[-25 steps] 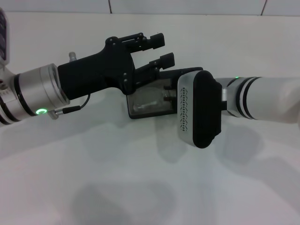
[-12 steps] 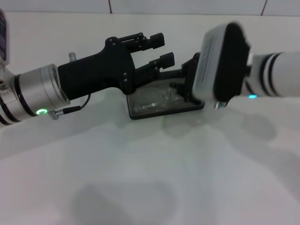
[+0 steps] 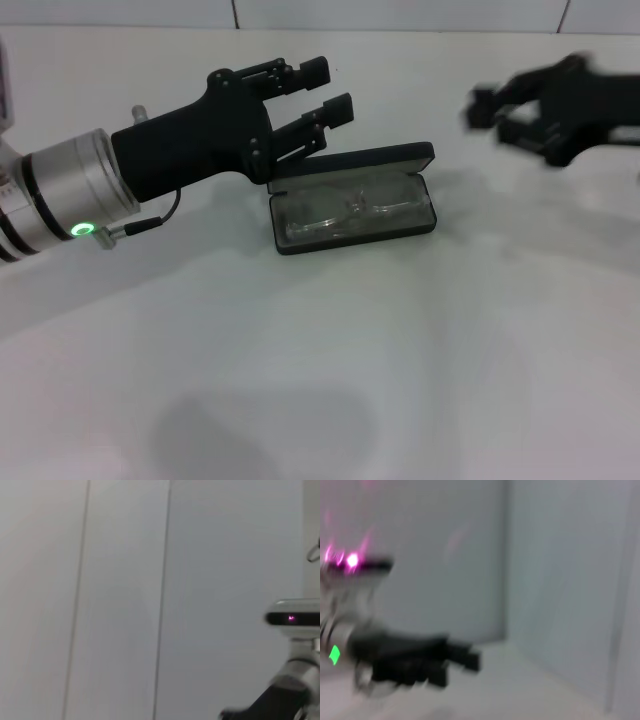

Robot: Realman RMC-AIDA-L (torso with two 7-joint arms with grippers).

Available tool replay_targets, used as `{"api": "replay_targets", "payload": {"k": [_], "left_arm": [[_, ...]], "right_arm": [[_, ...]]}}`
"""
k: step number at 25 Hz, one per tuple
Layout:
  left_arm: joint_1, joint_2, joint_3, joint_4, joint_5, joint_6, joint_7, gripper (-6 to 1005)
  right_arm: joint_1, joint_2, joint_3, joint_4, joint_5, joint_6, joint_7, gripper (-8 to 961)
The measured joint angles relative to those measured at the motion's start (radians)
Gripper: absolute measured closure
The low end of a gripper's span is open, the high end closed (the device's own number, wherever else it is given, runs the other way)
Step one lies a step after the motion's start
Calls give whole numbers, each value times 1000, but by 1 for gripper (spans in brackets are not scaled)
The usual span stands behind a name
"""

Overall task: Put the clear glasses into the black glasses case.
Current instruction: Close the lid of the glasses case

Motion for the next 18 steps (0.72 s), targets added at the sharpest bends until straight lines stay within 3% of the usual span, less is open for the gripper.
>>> {"api": "replay_targets", "payload": {"k": [4, 8, 13, 18], "left_arm": [[-7, -14, 5, -2, 6, -115, -19, 517], [-56, -29, 26, -13, 39, -308, -61, 517], [-175, -31, 91, -75, 90, -489, -130, 517], [-227, -35, 207, -80, 96, -648, -165, 517]], "right_arm": [[-60, -1, 165, 217, 208, -28, -181, 762], [-70, -2, 285, 424, 306, -35, -311, 762], [-64, -2, 321, 523, 317, -32, -366, 763], [-61, -2, 315, 540, 313, -27, -379, 763]]}}
